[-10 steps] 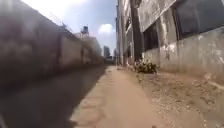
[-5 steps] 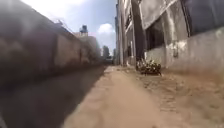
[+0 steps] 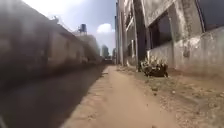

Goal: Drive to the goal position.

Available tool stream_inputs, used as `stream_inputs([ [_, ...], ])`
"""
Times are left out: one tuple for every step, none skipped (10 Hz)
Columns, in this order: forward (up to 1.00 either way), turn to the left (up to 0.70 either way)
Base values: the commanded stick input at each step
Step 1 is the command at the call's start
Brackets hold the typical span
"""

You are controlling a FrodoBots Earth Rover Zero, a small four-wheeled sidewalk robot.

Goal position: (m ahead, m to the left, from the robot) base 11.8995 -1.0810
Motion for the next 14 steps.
stream_inputs([
  [1.00,0.00],
  [1.00,0.00],
  [1.00,0.00],
  [1.00,0.00],
  [1.00,0.00],
  [1.00,0.00],
  [1.00,0.00],
  [1.00,0.00],
  [1.00,0.00],
  [1.00,0.00],
  [1.00,0.00],
  [1.00,0.00],
  [1.00,0.00],
  [1.00,0.00],
])
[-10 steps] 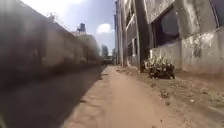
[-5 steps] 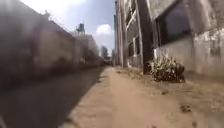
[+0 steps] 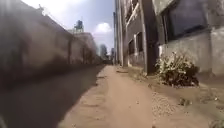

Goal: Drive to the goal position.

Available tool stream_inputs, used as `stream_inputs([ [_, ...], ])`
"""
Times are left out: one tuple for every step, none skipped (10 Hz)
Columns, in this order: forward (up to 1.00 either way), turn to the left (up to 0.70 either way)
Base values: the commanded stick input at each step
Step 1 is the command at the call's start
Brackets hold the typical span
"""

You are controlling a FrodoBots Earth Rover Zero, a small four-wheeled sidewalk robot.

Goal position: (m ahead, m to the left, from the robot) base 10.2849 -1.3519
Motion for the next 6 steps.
stream_inputs([
  [1.00,0.00],
  [1.00,0.00],
  [1.00,0.00],
  [1.00,0.00],
  [1.00,0.00],
  [1.00,0.00],
])
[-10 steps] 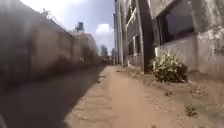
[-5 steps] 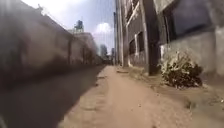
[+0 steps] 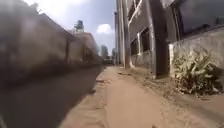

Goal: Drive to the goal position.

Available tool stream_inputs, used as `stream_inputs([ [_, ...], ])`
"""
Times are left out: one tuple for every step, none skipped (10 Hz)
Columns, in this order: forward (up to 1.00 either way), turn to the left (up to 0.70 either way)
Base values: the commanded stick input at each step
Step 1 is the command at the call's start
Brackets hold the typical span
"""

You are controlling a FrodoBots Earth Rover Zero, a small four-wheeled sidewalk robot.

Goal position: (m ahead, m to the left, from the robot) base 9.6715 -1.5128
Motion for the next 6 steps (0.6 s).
stream_inputs([
  [1.00,0.00],
  [1.00,0.00],
  [1.00,0.00],
  [1.00,0.00],
  [1.00,0.00],
  [1.00,0.00],
])
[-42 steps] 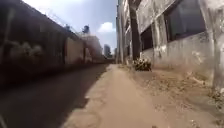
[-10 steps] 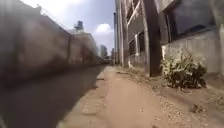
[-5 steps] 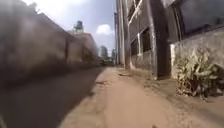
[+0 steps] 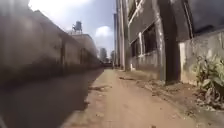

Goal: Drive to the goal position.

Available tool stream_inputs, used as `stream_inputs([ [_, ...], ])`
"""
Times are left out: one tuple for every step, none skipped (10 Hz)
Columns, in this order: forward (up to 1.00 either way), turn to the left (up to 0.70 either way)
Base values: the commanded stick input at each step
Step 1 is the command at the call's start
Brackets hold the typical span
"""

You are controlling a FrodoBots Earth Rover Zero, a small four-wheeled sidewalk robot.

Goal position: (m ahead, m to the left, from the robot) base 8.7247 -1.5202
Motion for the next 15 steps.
stream_inputs([
  [1.00,0.00],
  [1.00,0.00],
  [1.00,0.00],
  [1.00,0.00],
  [1.00,0.00],
  [1.00,0.00],
  [1.00,0.00],
  [1.00,0.00],
  [1.00,0.00],
  [1.00,0.00],
  [1.00,0.00],
  [1.00,0.00],
  [1.00,0.08],
  [1.00,0.17],
  [1.00,0.26],
])
